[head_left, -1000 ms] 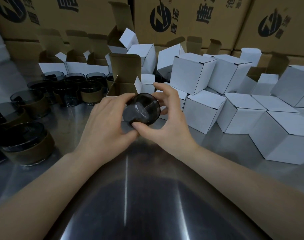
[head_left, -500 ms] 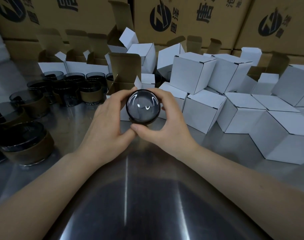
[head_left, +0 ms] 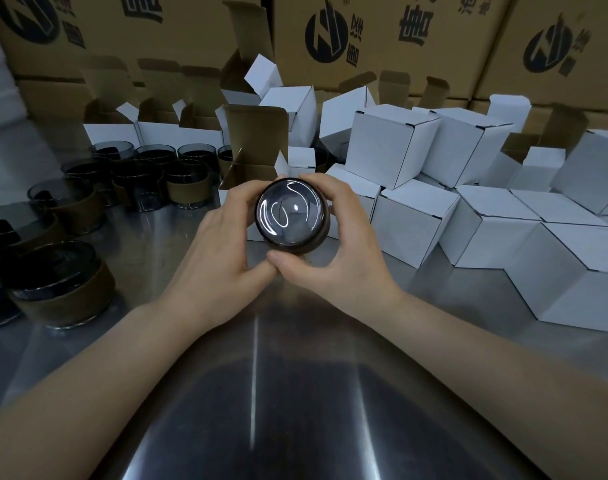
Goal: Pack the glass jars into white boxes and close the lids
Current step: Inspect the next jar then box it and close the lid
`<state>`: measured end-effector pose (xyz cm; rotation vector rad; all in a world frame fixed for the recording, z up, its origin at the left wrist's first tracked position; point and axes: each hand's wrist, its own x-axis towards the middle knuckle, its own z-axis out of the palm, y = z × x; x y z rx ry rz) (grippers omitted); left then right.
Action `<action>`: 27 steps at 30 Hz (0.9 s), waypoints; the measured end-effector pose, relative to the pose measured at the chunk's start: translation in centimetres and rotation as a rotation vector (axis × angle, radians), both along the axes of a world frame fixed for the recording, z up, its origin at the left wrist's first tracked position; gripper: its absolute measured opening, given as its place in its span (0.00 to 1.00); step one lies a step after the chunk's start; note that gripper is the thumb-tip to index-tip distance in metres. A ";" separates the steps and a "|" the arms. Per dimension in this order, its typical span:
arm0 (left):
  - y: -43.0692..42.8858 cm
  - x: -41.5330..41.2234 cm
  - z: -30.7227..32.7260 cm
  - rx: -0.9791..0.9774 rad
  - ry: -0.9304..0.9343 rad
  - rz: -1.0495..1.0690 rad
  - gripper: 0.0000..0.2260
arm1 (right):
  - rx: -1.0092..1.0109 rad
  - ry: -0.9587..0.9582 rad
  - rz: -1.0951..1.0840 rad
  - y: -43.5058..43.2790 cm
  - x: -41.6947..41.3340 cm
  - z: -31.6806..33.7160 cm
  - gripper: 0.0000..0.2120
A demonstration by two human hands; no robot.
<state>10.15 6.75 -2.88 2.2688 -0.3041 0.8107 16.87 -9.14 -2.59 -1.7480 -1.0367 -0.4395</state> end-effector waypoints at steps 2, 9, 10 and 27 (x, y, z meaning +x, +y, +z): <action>-0.2 -0.1 0.2 -0.001 0.024 -0.009 0.26 | 0.014 0.047 0.043 0.0 0.1 0.0 0.31; -0.3 -0.1 0.7 -0.140 0.035 -0.041 0.21 | 0.163 0.392 0.256 -0.2 0.4 0.2 0.19; -0.3 -0.1 0.6 -0.172 0.041 -0.034 0.21 | 0.196 0.440 0.271 -0.2 0.5 0.2 0.17; -0.4 0.1 1.2 -0.537 -0.063 0.021 0.13 | 0.342 0.872 0.432 -0.2 1.3 0.7 0.15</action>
